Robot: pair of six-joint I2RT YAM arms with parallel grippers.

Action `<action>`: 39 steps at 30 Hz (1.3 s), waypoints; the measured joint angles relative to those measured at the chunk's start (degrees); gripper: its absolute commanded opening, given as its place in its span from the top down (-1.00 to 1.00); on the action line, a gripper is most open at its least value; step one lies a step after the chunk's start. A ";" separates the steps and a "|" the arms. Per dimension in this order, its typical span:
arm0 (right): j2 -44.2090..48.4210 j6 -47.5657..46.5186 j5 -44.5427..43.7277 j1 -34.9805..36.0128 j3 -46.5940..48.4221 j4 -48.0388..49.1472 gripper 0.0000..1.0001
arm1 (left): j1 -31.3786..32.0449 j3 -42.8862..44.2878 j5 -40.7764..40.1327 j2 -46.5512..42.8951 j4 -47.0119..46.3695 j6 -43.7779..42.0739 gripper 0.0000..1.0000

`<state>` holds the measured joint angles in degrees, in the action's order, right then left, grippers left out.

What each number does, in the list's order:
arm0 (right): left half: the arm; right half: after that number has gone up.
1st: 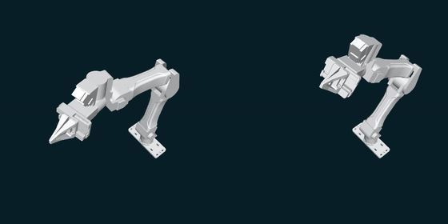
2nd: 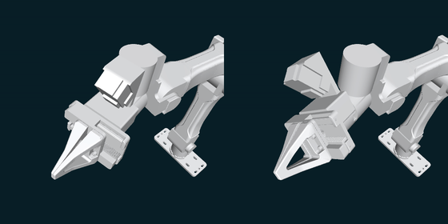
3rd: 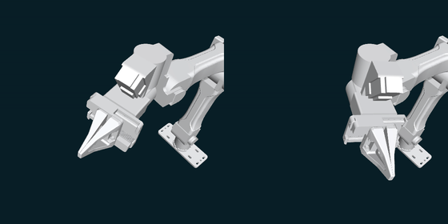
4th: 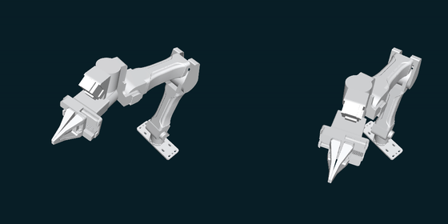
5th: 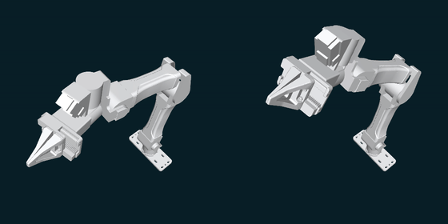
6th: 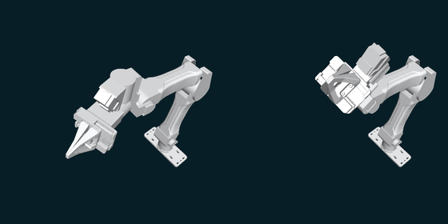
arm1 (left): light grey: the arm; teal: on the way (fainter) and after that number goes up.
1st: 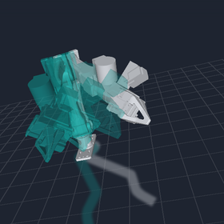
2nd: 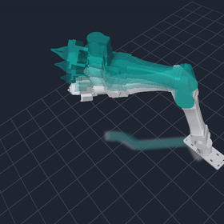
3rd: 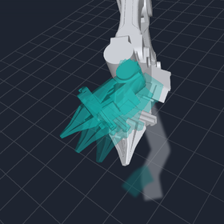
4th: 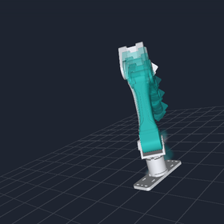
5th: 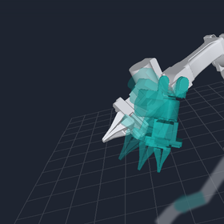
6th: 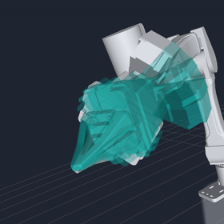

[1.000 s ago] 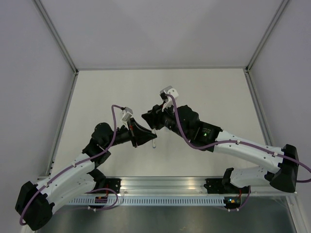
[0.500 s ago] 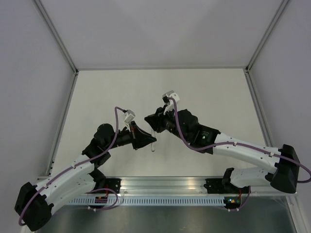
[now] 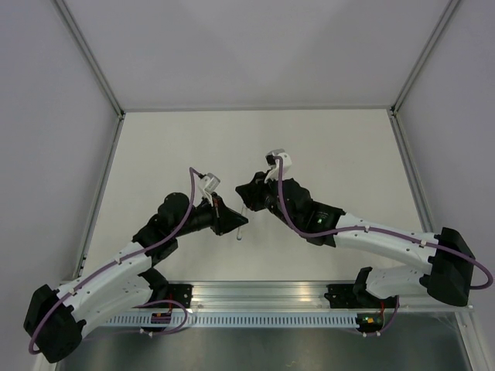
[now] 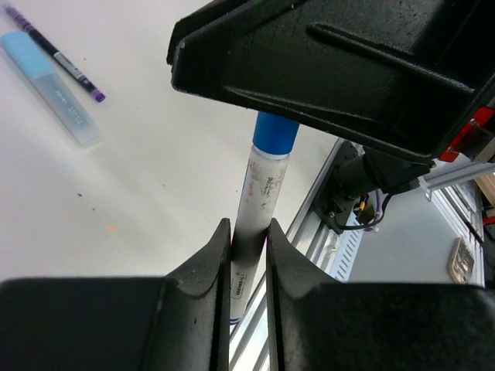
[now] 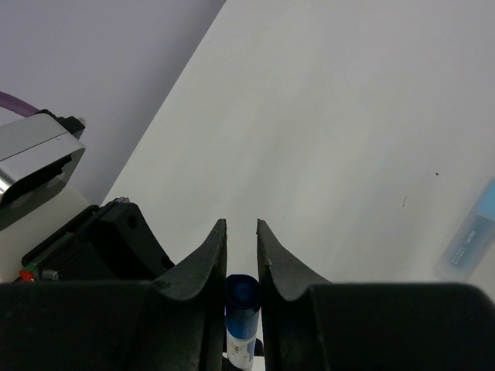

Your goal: Insert the pens into the pen caps

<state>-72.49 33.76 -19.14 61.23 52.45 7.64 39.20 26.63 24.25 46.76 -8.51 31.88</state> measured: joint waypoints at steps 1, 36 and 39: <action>-0.24 0.94 -0.74 0.00 -0.33 0.24 1.00 | 0.07 0.11 -0.57 0.35 0.35 -0.02 0.95; 1.92 11.52 -16.44 8.33 -11.89 9.68 1.00 | 0.79 -0.74 -4.02 -1.07 3.89 -0.68 0.95; 3.19 8.41 -15.32 8.59 -12.74 10.40 1.00 | 0.61 -0.33 -0.57 0.52 2.82 -0.74 0.95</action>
<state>-69.30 42.17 -34.46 69.82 39.70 18.04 39.81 26.30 23.68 47.29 -5.69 31.14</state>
